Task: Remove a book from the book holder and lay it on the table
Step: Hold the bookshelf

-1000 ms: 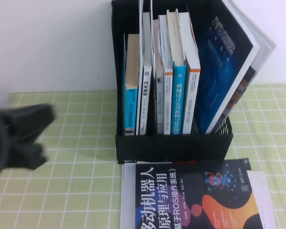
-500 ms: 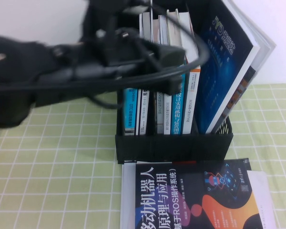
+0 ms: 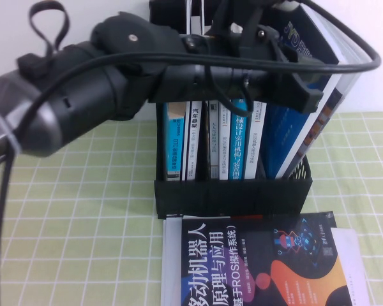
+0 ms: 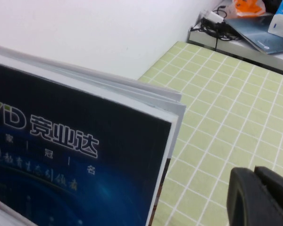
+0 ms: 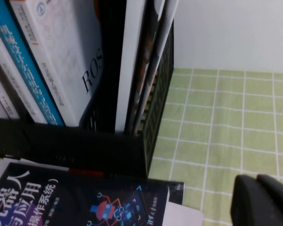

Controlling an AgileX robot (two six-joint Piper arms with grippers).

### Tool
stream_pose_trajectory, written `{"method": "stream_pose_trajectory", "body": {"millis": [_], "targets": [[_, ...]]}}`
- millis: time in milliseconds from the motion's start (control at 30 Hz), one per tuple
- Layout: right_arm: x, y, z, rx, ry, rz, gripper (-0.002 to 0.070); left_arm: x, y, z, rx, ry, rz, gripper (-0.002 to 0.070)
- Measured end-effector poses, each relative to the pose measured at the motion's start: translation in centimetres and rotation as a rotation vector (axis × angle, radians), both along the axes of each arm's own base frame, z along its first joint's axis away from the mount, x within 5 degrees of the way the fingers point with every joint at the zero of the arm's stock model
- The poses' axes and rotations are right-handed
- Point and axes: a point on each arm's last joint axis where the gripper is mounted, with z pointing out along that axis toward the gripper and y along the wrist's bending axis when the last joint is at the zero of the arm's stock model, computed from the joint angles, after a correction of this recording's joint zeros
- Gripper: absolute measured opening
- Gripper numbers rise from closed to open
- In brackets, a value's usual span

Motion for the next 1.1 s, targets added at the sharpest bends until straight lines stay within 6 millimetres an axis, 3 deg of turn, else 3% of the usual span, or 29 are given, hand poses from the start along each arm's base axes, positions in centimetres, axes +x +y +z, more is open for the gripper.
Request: {"method": "stream_pose_trajectory", "body": {"millis": [300, 567, 733, 967, 1100], "targets": [[0.1, 0.0, 0.0, 0.003, 0.002, -0.001, 0.0, 2.0, -2.6, -1.5, 0.033, 0.017, -0.054, -0.0001], [1.3, 0.4, -0.8, 0.065, 0.065, -0.015, 0.0, 3.0, -3.3, -3.5, 0.11, 0.019, -0.053, -0.0001], [2.5, 0.6, -1.8, 0.077, 0.124, -0.019, 0.0005, 3.1, -4.2, -2.9, 0.101, -0.017, -0.068, -0.0001], [5.0, 0.4, -2.5, 0.077, 0.1, -0.079, 0.0005, 1.3, -6.8, -0.3, 0.101, -0.193, -0.098, -0.0001], [6.4, 0.5, -2.6, 0.078, 0.111, -0.094, 0.0006, 1.7, -7.9, -0.9, 0.118, -0.255, -0.056, -0.0001]]}}
